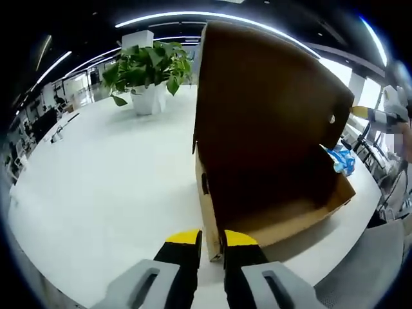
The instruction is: Operate the shoe box by opening the lid, removing the specified soft item, and placing it in the target area until the item is outside and the box remains undamaged.
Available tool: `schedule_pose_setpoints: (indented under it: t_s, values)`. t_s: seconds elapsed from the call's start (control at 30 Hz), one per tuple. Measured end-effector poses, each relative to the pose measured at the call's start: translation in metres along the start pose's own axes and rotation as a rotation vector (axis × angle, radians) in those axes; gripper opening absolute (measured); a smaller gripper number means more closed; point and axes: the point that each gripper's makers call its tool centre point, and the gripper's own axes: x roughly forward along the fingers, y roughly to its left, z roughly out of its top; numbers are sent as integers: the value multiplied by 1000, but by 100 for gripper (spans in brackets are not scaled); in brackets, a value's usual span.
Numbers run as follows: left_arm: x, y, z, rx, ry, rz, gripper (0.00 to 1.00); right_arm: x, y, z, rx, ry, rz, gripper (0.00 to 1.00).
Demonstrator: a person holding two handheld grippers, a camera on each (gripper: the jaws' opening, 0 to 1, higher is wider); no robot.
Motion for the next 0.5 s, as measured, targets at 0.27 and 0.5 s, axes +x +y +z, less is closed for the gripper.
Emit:
schedule_pose_setpoints:
  t_s: [0.27,0.5]
  values:
    - [-10,-1,-1,14,-7,4,19,-8,6,-14,-38,-9,8,0]
    - [-24,-3,18,3,-75,-3,21,-13,10,-18,-83,-16,22,1]
